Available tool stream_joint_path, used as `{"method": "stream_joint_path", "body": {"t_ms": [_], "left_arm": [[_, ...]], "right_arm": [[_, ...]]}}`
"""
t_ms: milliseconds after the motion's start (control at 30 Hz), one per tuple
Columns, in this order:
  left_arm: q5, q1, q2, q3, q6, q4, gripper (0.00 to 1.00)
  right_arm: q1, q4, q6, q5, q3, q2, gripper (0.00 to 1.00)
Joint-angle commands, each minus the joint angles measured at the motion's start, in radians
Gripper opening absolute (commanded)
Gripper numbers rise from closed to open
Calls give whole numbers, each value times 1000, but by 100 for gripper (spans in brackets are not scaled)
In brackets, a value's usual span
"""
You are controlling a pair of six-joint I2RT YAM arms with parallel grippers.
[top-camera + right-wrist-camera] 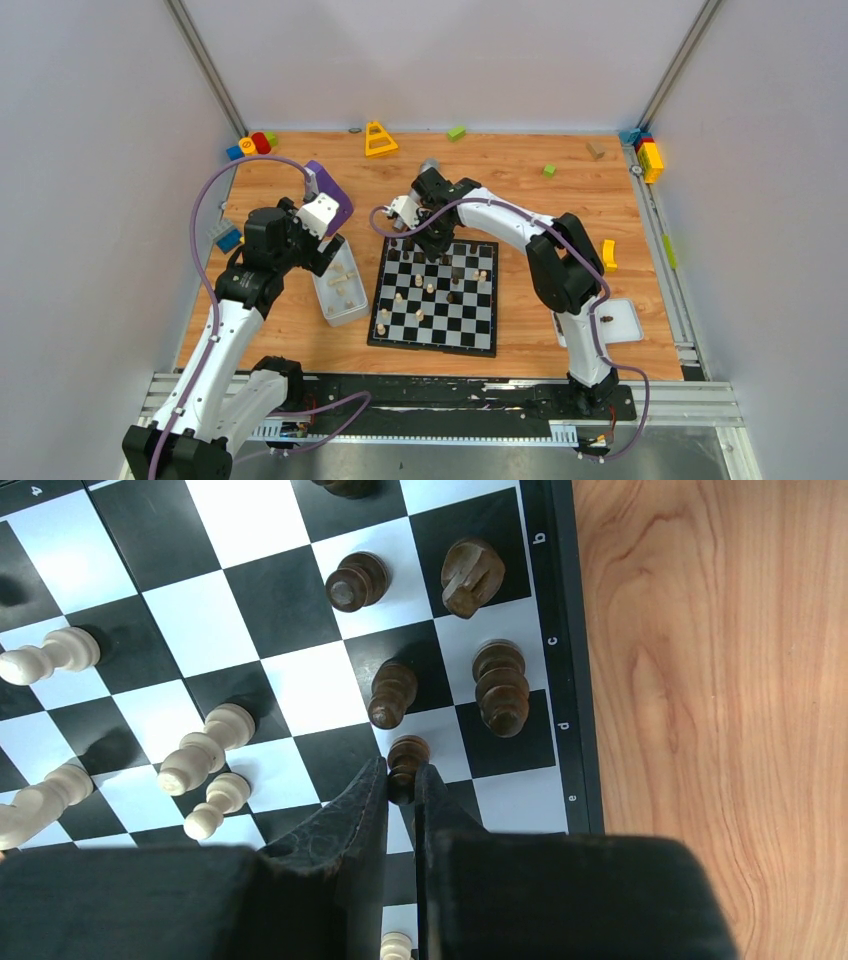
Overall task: Set up the chess pieces on the board
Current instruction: Place the chess piece on the chessboard.
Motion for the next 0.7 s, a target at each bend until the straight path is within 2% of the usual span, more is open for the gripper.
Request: {"method": "stream_joint_path", "body": {"t_ms": [0, 367, 667], "left_arm": [[0, 6, -14, -1, -10, 33, 100], [0, 8, -15, -1, -11, 32, 100], [1, 8, -15, -1, -9, 31, 100]], "right_arm": [[5, 5, 1, 37, 21, 25, 9], [5, 11, 6, 52, 24, 14, 23], [3, 11, 21, 57, 26, -54, 42]]}}
